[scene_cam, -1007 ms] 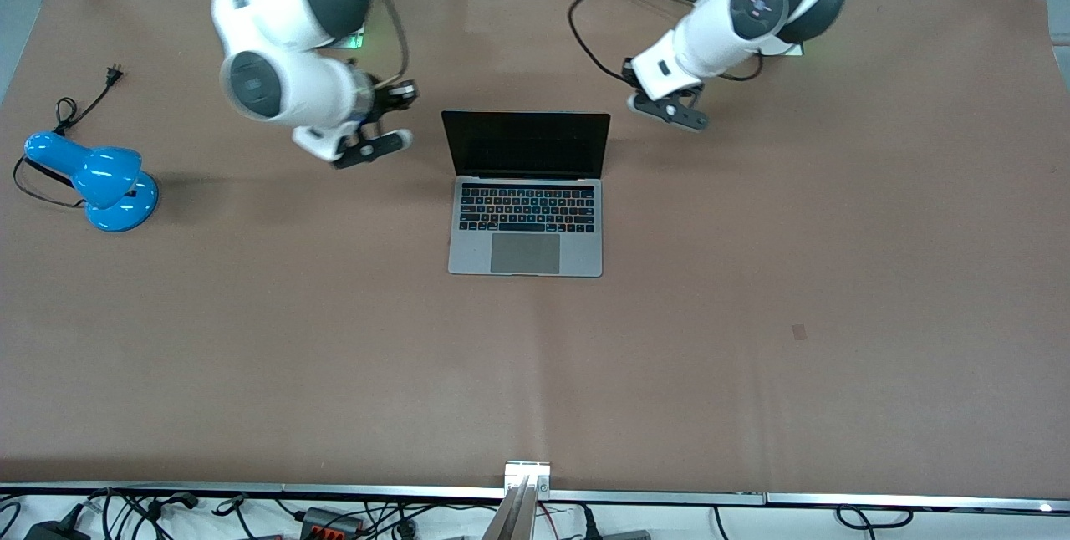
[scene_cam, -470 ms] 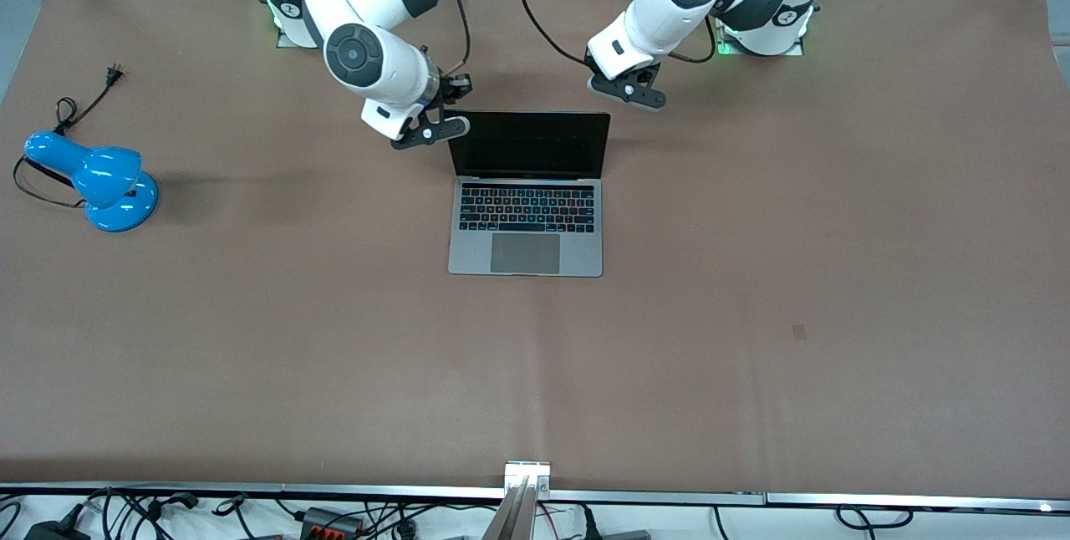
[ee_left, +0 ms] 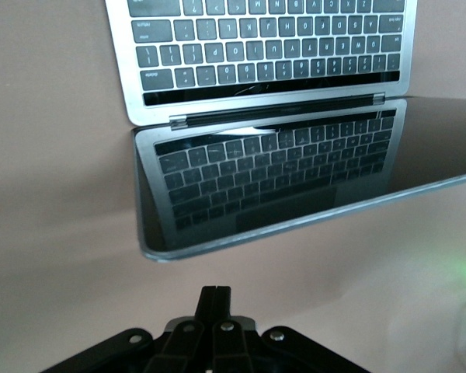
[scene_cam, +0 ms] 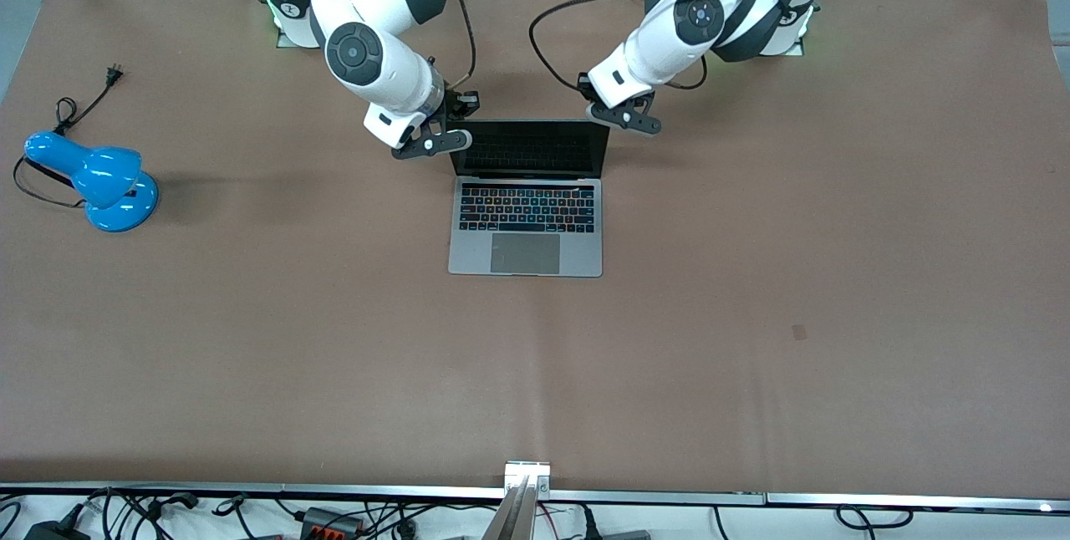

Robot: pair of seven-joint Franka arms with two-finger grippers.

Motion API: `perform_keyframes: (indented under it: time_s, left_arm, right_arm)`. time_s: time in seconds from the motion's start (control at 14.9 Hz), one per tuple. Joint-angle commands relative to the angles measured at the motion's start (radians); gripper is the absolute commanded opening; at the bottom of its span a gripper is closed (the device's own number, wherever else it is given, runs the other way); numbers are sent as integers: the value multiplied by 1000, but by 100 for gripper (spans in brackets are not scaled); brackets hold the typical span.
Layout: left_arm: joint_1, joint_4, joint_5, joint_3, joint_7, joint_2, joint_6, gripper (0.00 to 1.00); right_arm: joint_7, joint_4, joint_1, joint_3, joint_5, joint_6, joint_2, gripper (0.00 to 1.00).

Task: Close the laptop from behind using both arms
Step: 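Push the laptop screen down with both grippers onto the keyboard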

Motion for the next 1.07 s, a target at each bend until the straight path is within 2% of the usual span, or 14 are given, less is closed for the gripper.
perform_keyframes:
  time_s: [0.0,0.13,0.4,0.74,1.01]
  left_arm:
    - [11,39,5,2,17,46,32,0]
    - [23,68,50,19,15,68,52,0]
    - [28,158,131,74,14,198,93,0]
    - [16,280,269,140,6,364,94,0]
    - [5,343,312,157,0,456,94,0]
  right_arm:
    - [10,22,-28,-7,12,45,21,0]
    - [10,63,-47,-8,6,53,61,0]
    - [32,145,-70,-10,-2,64,132,0]
    - [97,230,-68,-10,-117,133,251,0]
    - [118,336,-70,-26,-138,143,347,0]
